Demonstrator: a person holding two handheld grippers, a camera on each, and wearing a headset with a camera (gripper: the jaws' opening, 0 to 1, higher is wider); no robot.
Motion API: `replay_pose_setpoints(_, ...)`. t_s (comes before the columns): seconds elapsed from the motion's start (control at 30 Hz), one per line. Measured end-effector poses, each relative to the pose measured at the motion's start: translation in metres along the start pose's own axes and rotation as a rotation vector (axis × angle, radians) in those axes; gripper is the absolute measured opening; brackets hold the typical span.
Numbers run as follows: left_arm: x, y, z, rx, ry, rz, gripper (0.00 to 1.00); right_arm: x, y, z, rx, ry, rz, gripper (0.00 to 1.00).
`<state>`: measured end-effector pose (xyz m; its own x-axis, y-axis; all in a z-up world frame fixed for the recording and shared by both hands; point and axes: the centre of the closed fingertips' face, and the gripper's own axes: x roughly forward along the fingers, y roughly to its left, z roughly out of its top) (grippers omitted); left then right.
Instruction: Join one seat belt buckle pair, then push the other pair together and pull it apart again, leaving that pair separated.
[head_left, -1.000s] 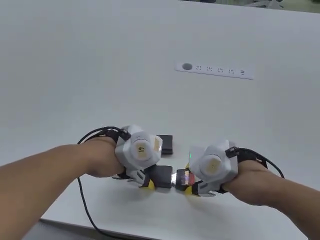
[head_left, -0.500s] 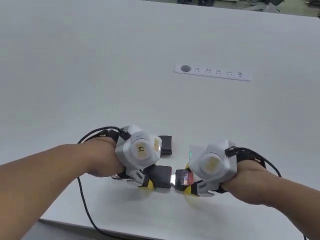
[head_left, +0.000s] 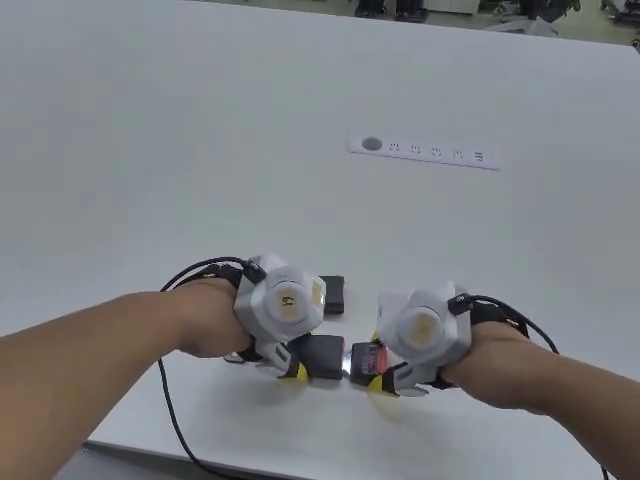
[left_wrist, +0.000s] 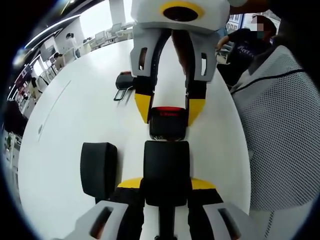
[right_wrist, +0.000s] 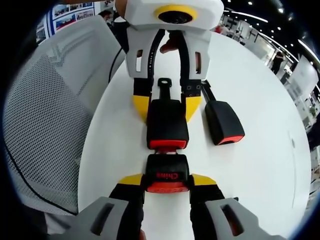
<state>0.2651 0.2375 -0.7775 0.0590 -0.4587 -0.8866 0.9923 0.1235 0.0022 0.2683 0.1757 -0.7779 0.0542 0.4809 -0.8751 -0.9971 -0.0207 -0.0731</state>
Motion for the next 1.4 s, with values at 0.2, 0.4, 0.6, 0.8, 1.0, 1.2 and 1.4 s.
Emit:
replay_pose_setpoints(0.2, -0.002, 0.001, -0.004, -0.013, -0.005, 0.023, 0.34, -0.001, 0.000, -0.001, 0.013, -0.010, -0.025, 0.32)
replay_pose_setpoints(0.4, -0.002, 0.004, -0.008, -0.075, -0.014, 0.026, 0.35, -0.001, -0.003, -0.004, 0.044, -0.008, -0.036, 0.33)
replay_pose_setpoints(0.6, -0.010, 0.003, -0.013, -0.093, -0.018, 0.062, 0.39, -0.008, -0.002, -0.001, 0.102, -0.048, -0.045, 0.38)
replay_pose_setpoints(0.8, -0.031, 0.007, 0.001, -0.124, -0.089, 0.092, 0.40, -0.023, -0.002, 0.008, 0.141, -0.099, -0.052, 0.36)
replay_pose_setpoints(1.0, -0.048, 0.021, 0.016, -0.115, -0.135, 0.131, 0.40, -0.037, -0.005, 0.019, 0.130, -0.135, -0.061, 0.34)
replay_pose_setpoints(1.2, -0.052, 0.045, 0.023, -0.136, -0.185, 0.150, 0.41, -0.045, -0.016, 0.011, 0.120, -0.121, -0.078, 0.34)
replay_pose_setpoints(1.4, -0.048, 0.059, 0.025, -0.129, -0.176, 0.156, 0.42, -0.054, -0.038, -0.001, 0.142, -0.117, -0.109, 0.34)
